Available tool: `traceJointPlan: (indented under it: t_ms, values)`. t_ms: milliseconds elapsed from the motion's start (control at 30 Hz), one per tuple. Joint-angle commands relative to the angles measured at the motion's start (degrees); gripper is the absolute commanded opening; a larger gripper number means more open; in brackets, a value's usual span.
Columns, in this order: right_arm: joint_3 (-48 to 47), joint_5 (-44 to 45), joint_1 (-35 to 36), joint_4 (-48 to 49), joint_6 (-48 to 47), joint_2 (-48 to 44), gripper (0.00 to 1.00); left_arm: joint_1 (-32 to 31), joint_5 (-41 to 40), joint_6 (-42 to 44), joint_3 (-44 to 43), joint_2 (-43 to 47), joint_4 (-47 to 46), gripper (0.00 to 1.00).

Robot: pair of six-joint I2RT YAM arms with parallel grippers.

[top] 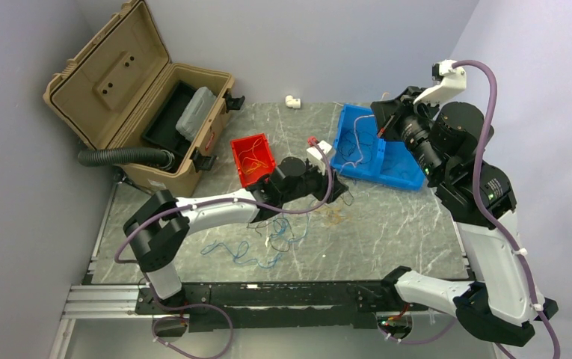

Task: Untangle the cables
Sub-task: Untie the cable.

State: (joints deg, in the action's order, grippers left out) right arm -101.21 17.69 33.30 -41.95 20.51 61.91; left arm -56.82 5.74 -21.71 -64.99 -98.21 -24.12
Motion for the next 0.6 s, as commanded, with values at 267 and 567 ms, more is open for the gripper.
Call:
traceJointPlan:
  t_ms: [267, 567]
  values:
    - [3.0, 3.8, 0.0, 0.6, 1.3, -2.7, 0.0, 0.1, -0.8, 3.8, -7.7, 2.7, 5.1, 0.0]
    - [24.8, 5.5, 0.0, 2.8, 5.9, -10.4, 0.0, 0.4, -3.9, 8.2, -15.5, 10.3, 26.3, 0.0]
